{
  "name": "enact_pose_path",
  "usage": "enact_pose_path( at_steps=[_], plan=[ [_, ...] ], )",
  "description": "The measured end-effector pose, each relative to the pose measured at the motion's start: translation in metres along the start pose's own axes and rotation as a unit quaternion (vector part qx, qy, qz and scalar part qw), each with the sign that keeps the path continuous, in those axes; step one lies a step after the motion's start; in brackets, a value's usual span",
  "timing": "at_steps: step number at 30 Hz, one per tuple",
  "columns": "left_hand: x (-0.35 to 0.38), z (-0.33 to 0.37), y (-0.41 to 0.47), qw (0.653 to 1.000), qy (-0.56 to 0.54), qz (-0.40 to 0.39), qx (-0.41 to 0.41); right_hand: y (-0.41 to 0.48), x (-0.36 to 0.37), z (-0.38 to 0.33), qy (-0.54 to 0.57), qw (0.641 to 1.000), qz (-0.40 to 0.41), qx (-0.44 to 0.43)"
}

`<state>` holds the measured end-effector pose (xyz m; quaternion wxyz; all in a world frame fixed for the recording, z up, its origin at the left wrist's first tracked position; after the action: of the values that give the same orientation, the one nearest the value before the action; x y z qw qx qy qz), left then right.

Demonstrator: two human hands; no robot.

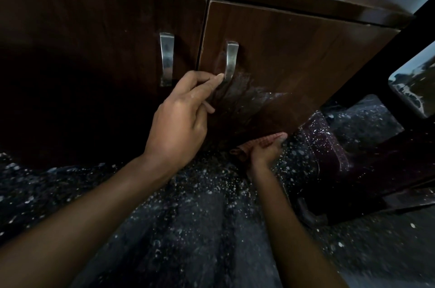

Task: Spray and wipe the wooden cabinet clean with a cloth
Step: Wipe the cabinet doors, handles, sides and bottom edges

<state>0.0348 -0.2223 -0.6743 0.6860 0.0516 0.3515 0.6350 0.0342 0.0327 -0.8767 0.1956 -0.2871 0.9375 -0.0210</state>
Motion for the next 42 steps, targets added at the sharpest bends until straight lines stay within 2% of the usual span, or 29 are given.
enact_pose_path(
  at_steps=[2, 4, 7, 9, 12, 15, 16, 19, 21, 23, 25, 26, 28, 30, 32, 33, 35, 37, 39, 40, 42],
  plan=[
    [-0.002, -0.001, 0.001, 1.0, -0.003, 0.008, 0.0, -0.015, 0.014, 0.003, 0.004, 0.999, -0.029, -0.012],
    [-0.002, -0.001, 0.002, 1.0, -0.009, 0.017, 0.0, -0.034, 0.019, -0.011, -0.006, 0.996, -0.057, -0.074],
    [-0.002, 0.0, 0.002, 1.0, -0.012, 0.028, 0.0, -0.034, 0.003, -0.039, 0.003, 0.988, -0.007, -0.156],
    [-0.001, 0.0, 0.002, 0.999, -0.012, 0.029, -0.004, -0.024, -0.008, -0.047, -0.021, 0.984, -0.003, -0.177],
    [-0.002, 0.0, 0.002, 1.0, -0.012, 0.02, -0.003, -0.006, -0.018, -0.041, -0.058, 0.983, -0.023, -0.171],
    [-0.002, 0.0, 0.001, 1.0, -0.004, 0.008, -0.003, -0.002, -0.033, -0.038, -0.174, 0.97, 0.047, -0.164],
    [-0.002, 0.0, 0.001, 1.0, -0.003, 0.006, -0.006, -0.005, -0.038, -0.034, -0.16, 0.974, 0.073, -0.144],
    [-0.002, 0.0, 0.002, 1.0, -0.004, 0.004, -0.005, -0.029, -0.016, -0.027, -0.121, 0.982, 0.058, -0.135],
    [-0.002, 0.0, 0.003, 1.0, -0.008, 0.005, -0.004, -0.051, 0.011, -0.025, -0.053, 0.982, -0.023, -0.182],
    [-0.002, -0.001, 0.004, 1.0, -0.014, 0.006, -0.007, -0.075, 0.023, -0.034, -0.086, 0.954, -0.068, -0.279],
    [-0.003, -0.001, 0.005, 1.0, -0.016, 0.008, -0.008, -0.085, 0.022, -0.046, -0.115, 0.932, -0.066, -0.337],
    [-0.004, -0.001, 0.005, 1.0, -0.015, 0.006, -0.009, -0.083, 0.012, -0.054, -0.126, 0.928, -0.032, -0.348],
    [-0.003, -0.002, 0.005, 1.0, -0.009, -0.005, -0.012, -0.059, -0.01, -0.061, -0.121, 0.946, 0.026, -0.301],
    [-0.003, -0.002, 0.004, 1.0, -0.001, -0.018, -0.013, -0.03, -0.028, -0.056, -0.062, 0.97, 0.051, -0.23],
    [-0.003, -0.001, 0.003, 1.0, 0.012, -0.026, -0.012, -0.019, -0.03, -0.05, 0.032, 0.988, 0.003, -0.154],
    [-0.003, -0.001, 0.003, 0.999, 0.019, -0.027, -0.012, -0.012, -0.03, -0.039, 0.108, 0.986, 0.013, -0.125],
    [-0.004, 0.0, 0.003, 0.999, 0.03, -0.024, -0.012, -0.015, -0.022, -0.037, 0.168, 0.981, -0.002, -0.096],
    [-0.005, 0.001, 0.003, 0.999, 0.032, -0.016, -0.014, -0.044, -0.02, -0.059, 0.066, 0.982, -0.001, -0.176],
    [-0.005, 0.001, 0.004, 0.999, 0.028, -0.01, -0.018, -0.079, -0.001, -0.077, -0.051, 0.949, -0.037, -0.309],
    [-0.005, 0.001, 0.005, 0.999, 0.028, -0.009, -0.02, -0.094, 0.008, -0.081, -0.105, 0.92, -0.039, -0.375],
    [-0.004, 0.001, 0.005, 0.999, 0.031, -0.011, -0.023, -0.09, 0.003, -0.078, -0.149, 0.915, 0.003, -0.375]
  ],
)
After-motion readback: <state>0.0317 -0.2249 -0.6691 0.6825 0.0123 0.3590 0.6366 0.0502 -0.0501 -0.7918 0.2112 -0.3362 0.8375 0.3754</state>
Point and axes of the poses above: each hand's wrist, its own y-axis towards the middle knuckle, its own x-axis out of the palm, z = x × y, the point moved 9 cm from there along y, towards the middle knuckle, and after that the axes turned 2 degrees about -x, right-handed, at the moved point
